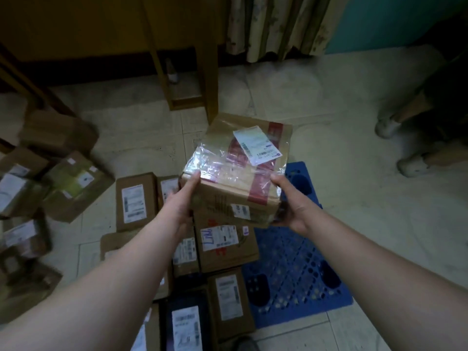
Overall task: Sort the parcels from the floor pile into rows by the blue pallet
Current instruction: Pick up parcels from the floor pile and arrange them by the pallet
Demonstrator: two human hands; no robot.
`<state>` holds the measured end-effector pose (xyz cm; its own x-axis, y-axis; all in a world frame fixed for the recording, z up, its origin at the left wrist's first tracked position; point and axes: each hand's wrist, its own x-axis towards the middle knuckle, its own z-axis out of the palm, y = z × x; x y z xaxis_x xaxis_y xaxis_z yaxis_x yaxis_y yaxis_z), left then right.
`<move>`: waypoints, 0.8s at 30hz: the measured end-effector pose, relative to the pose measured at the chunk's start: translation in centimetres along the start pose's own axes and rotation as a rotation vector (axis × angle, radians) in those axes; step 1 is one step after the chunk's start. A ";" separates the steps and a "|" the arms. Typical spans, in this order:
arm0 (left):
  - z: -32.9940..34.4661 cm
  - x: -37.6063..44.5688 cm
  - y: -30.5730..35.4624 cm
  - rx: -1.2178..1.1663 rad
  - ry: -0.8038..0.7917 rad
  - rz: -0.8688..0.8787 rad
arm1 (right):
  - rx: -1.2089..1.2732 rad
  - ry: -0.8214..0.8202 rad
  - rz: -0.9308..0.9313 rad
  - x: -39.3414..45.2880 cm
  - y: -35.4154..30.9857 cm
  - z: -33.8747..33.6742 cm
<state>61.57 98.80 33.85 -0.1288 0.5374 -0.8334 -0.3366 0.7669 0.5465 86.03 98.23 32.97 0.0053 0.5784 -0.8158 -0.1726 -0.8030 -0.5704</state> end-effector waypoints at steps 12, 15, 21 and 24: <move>-0.8 2.8 5.3 -0.029 -0.093 0.110 | 0.079 0.112 -0.042 3.0 -3.0 7.0; -2.3 6.1 5.8 0.115 -0.108 0.150 | -0.178 0.376 -0.195 7.2 -6.0 4.4; -1.3 12.9 3.4 0.161 -0.139 0.279 | -0.233 0.238 -0.302 14.7 -4.7 0.4; -0.4 17.0 2.0 0.260 -0.020 0.335 | -0.323 0.240 -0.323 17.9 -1.3 -0.9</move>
<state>58.33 109.32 20.75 -0.1716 0.7769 -0.6058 -0.0321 0.6102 0.7916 87.25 109.49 19.04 0.2406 0.7852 -0.5706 0.1878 -0.6145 -0.7663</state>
